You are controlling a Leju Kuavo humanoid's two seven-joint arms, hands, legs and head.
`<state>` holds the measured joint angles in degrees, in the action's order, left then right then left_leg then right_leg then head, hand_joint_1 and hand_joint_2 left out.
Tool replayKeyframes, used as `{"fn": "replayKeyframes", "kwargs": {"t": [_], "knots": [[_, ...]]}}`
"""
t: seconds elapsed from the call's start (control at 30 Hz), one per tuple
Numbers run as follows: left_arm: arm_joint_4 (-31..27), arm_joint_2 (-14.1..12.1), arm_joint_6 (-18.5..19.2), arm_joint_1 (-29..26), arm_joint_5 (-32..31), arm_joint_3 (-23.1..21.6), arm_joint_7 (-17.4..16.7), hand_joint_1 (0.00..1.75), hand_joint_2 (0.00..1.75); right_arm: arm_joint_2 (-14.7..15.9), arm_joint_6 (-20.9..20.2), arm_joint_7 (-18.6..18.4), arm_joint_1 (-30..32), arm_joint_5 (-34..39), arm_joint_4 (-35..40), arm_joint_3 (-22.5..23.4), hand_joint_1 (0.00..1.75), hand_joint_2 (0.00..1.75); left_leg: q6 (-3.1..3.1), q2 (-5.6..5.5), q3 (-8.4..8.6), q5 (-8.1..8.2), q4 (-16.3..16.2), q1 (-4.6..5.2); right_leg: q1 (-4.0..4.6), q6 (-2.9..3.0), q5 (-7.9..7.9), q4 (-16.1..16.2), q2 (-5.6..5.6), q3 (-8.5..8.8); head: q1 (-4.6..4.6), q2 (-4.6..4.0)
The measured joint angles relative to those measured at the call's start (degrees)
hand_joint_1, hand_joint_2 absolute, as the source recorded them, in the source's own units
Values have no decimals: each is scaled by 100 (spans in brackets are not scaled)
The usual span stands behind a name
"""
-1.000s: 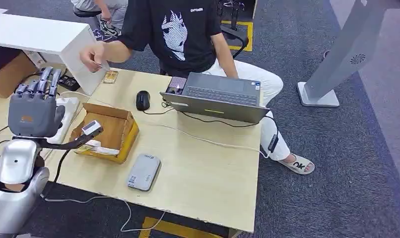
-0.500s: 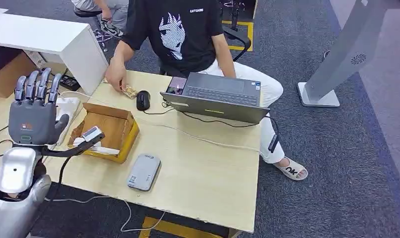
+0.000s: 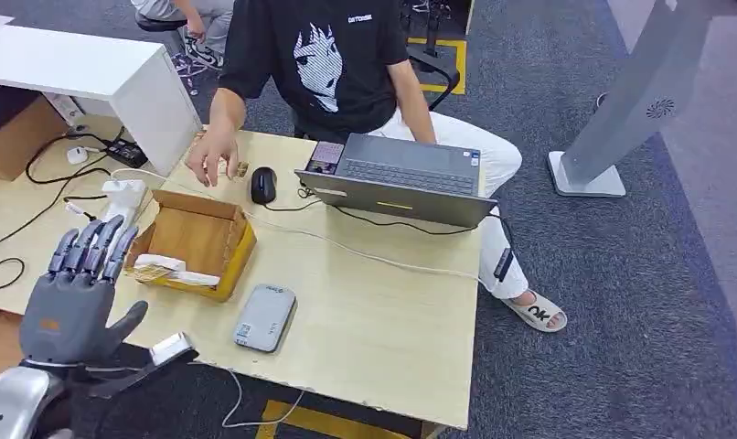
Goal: Pass the card to the sensor for recognition and then transmit it.
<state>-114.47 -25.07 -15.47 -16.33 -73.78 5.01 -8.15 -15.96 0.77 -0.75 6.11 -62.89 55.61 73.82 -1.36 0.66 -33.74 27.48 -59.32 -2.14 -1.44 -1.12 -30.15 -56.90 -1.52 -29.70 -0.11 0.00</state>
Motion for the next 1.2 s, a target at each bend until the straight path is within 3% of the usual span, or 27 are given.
{"fn": "replayKeyframes", "kwargs": {"t": [0.1,0.27,0.47,0.7,1.2], "knots": [[-127,9,153,-264,201,131,57,0,175,0,92,-651,434,861,348,-840,0,175,0,-20,-1,-1,0,-1,1,2,-3,0,-18,10,0,0],[-175,70,358,-357,356,253,105,0,175,-2,166,-939,931,1210,793,-1888,0,175,0,-18,4,-2,2,-1,0,3,-3,-1,-14,13,-2,0],[-155,96,830,-358,301,317,-57,0,175,-2,188,-1188,1264,1362,1162,-2523,0,175,0,-19,4,-2,1,0,-1,3,-2,-1,-14,16,-4,0],[168,85,1200,-234,396,487,-197,0,175,-2,88,-1215,1408,1206,1418,-2788,0,175,0,-19,4,-2,1,-1,0,3,-2,-1,-14,13,-2,0],[1205,39,1239,347,-302,489,-418,0,175,-2,-157,-753,1200,451,1405,-2550,0,175,2,-19,5,-3,0,0,-1,4,-1,0,-14,12,-2,0]]}}
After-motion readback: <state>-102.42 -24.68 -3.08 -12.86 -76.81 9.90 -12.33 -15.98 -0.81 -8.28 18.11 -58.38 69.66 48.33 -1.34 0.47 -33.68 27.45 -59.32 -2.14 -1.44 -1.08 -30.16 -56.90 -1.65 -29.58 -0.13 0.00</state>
